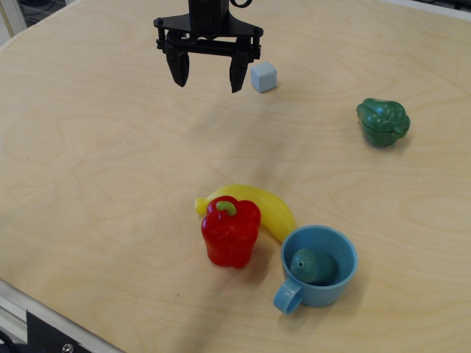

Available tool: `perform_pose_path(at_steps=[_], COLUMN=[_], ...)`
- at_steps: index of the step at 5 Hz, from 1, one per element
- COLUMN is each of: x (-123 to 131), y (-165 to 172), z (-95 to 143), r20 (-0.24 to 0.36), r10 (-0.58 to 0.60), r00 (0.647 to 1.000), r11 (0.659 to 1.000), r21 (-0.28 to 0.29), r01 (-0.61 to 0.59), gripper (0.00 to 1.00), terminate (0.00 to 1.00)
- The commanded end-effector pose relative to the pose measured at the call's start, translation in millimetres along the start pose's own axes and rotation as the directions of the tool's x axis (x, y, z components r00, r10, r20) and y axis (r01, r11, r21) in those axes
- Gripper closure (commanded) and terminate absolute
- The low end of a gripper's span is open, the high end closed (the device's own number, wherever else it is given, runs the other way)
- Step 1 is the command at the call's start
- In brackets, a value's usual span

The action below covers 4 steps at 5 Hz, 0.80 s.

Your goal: Take cucumber out of cup

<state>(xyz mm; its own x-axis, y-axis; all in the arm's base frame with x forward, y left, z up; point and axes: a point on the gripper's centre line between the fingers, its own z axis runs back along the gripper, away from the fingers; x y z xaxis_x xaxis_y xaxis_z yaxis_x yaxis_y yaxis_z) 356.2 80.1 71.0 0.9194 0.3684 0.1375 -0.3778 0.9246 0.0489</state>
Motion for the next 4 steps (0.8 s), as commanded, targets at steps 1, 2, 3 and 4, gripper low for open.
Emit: perform_pose_path(at_steps=[1,2,3,4], x=[0.0,-16.7,-35.7,-63.1], y=[0.0,-9.4,-22.2,-44.1], z=[0.0,18.0,39.3,55.7], r20=[0.000,0.023,0.068,0.085], r10=[0.000,-0.101,-0.188,-0.313], r00=[1.000,0.995,0.980,0.946], r11=[1.000,0.995,0.982,0.946], r21=[0.000,-0.008,-0.011,-0.059], r01=[0.000,0.101,0.189,0.318], gripper=[0.00,0.00,0.00,0.00], terminate=[0.00,0.00,0.00,0.00])
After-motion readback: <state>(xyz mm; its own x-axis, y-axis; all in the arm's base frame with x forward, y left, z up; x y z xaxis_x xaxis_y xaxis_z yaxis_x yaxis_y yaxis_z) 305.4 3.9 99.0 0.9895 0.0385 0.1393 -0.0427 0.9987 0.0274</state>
